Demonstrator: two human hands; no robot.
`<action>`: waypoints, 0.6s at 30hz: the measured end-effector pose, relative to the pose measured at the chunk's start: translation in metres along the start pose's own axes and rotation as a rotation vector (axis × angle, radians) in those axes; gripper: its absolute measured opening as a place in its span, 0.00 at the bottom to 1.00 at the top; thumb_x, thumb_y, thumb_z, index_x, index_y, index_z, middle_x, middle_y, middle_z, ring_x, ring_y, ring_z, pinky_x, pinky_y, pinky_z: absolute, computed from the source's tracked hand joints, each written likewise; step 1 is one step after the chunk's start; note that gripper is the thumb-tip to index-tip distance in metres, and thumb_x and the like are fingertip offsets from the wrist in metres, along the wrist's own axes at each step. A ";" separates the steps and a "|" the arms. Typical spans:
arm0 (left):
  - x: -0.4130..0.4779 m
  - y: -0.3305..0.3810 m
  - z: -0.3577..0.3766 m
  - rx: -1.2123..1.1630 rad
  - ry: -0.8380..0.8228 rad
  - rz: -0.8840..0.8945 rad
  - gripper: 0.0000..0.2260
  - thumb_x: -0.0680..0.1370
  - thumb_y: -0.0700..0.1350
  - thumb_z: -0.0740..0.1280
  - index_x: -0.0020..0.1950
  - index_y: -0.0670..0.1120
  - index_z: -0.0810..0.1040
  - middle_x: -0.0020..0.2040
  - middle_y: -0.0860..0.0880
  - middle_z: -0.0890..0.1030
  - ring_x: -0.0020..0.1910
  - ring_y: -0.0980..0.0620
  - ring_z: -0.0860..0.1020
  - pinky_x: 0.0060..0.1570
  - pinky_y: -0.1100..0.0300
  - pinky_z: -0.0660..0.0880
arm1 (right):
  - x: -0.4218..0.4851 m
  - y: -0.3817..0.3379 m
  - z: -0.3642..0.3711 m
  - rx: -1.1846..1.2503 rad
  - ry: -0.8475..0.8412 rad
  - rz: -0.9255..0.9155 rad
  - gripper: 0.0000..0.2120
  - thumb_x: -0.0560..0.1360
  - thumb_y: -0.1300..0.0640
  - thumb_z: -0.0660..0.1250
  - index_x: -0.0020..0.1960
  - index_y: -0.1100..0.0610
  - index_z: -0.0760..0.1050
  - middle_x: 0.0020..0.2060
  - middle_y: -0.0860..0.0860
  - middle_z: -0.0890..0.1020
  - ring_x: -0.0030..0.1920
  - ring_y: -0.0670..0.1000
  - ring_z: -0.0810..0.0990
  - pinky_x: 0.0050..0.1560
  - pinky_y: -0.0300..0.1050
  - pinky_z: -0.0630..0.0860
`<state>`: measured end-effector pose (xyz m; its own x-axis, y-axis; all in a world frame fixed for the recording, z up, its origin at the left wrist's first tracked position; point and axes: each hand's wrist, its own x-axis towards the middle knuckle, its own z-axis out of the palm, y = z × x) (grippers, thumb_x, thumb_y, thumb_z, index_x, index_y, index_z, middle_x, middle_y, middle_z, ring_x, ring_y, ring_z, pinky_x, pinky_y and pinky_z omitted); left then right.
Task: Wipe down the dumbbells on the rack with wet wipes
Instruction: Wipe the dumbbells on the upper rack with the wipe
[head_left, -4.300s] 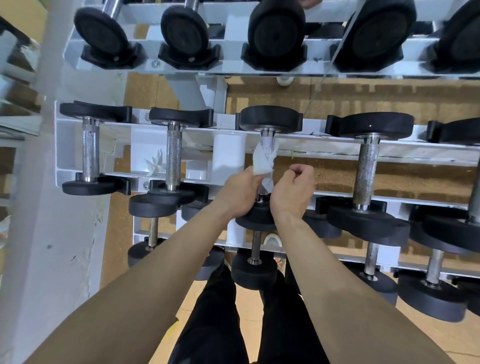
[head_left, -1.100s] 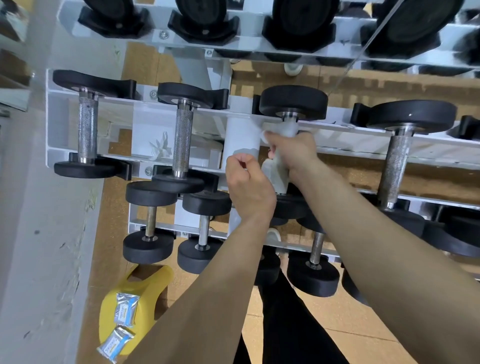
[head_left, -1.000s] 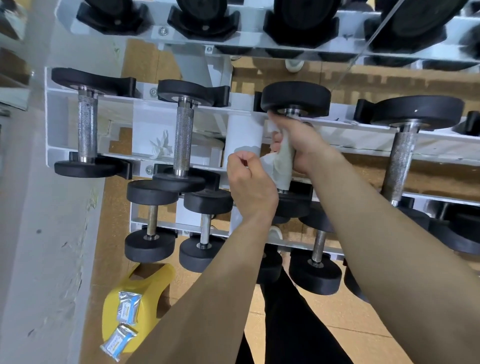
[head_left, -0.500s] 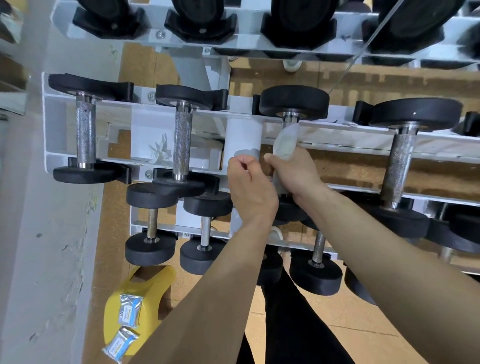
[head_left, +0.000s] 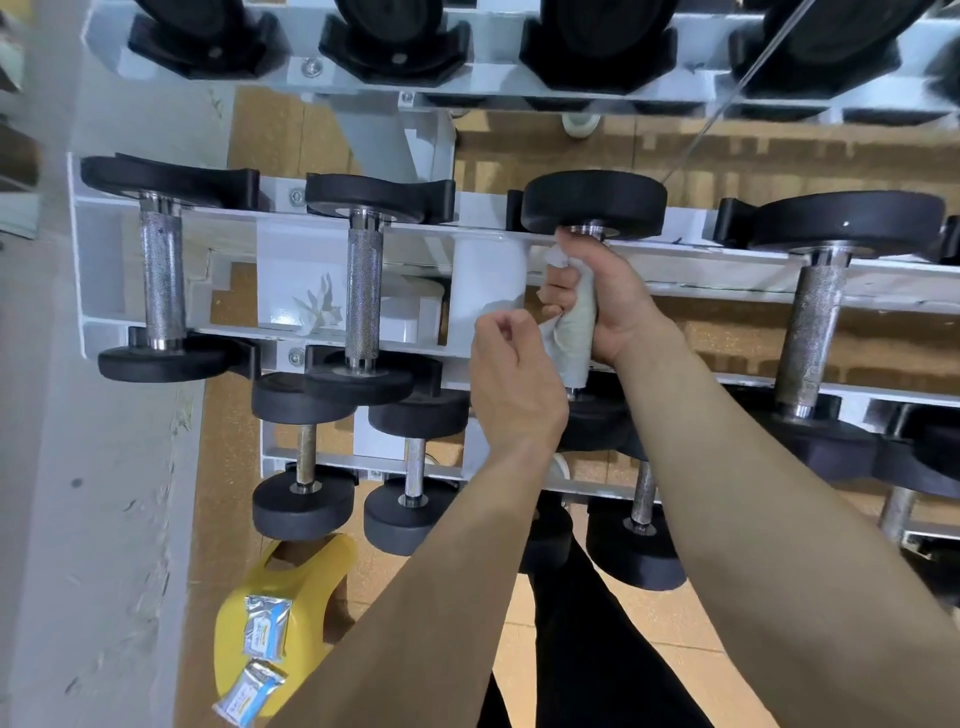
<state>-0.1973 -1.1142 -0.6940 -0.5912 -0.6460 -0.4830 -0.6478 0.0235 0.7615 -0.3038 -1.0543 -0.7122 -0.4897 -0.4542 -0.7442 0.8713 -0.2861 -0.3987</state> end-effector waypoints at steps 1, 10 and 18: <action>0.001 0.000 0.000 0.003 -0.032 -0.002 0.10 0.83 0.54 0.59 0.54 0.50 0.75 0.51 0.55 0.79 0.50 0.54 0.76 0.51 0.57 0.71 | -0.002 0.002 0.000 -0.003 0.026 -0.009 0.10 0.79 0.51 0.68 0.41 0.54 0.73 0.26 0.47 0.70 0.27 0.45 0.67 0.32 0.38 0.69; 0.013 -0.002 -0.006 0.105 -0.220 -0.019 0.09 0.83 0.52 0.65 0.55 0.49 0.82 0.49 0.55 0.84 0.46 0.60 0.79 0.45 0.64 0.72 | -0.051 0.024 -0.017 -1.041 0.362 -0.338 0.11 0.82 0.49 0.65 0.59 0.54 0.75 0.48 0.47 0.81 0.47 0.47 0.80 0.45 0.44 0.75; 0.014 0.009 -0.015 0.149 -0.317 -0.016 0.07 0.82 0.50 0.65 0.55 0.50 0.81 0.50 0.53 0.82 0.55 0.49 0.80 0.60 0.53 0.76 | -0.077 0.026 -0.037 -0.971 0.623 -0.472 0.05 0.76 0.54 0.74 0.48 0.54 0.80 0.43 0.52 0.84 0.46 0.53 0.82 0.49 0.55 0.81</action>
<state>-0.2044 -1.1349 -0.6872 -0.6848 -0.3785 -0.6227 -0.7076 0.1412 0.6924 -0.2425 -0.9949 -0.6849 -0.8938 0.0764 -0.4420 0.4077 0.5491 -0.7296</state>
